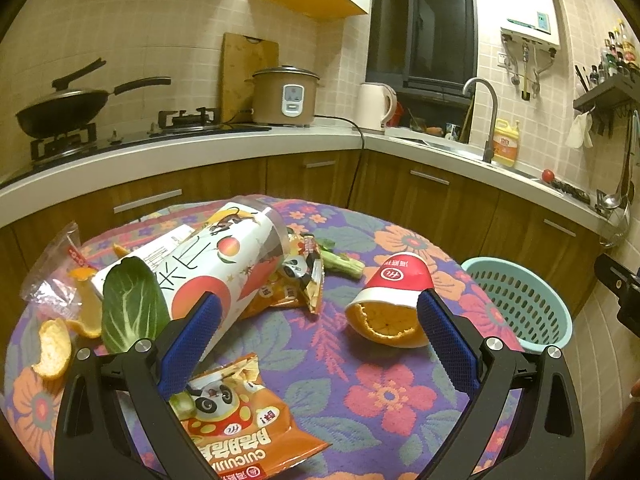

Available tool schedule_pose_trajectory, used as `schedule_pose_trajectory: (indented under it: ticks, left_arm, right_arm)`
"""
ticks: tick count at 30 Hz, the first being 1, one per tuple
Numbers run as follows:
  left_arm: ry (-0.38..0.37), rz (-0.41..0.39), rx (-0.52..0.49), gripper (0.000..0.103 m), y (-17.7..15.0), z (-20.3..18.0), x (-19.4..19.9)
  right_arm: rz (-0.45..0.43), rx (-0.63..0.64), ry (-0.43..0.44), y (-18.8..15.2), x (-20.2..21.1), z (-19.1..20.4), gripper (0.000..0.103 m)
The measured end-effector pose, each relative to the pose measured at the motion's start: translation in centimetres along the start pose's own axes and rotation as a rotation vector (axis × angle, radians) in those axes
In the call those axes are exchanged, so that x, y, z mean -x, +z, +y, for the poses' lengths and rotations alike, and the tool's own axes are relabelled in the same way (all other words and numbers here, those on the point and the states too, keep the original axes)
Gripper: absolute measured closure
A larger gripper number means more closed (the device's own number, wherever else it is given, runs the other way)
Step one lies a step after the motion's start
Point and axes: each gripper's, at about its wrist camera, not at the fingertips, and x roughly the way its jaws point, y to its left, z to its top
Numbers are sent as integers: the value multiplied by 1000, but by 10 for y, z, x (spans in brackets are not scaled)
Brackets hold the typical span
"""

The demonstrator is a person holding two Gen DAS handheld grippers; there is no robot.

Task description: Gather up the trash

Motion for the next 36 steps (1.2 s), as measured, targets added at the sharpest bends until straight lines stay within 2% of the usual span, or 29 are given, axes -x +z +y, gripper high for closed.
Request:
schedule_pose_trajectory:
  ticks: [19, 26, 32, 36]
  left_arm:
    - [-16, -27, -49, 8, 0, -11, 5]
    - [-13, -40, -16, 8, 1, -6, 13]
    - [34, 23, 34, 9, -5, 28, 27]
    - [61, 70, 68, 16, -9, 54, 35]
  right_arm:
    - [6, 20, 18, -6, -6, 7, 8]
    - [-11, 14, 25, -8, -7, 9, 8]
    - [25, 57, 126, -12, -19, 28, 8]
    - [91, 83, 260, -17, -33, 42, 8]
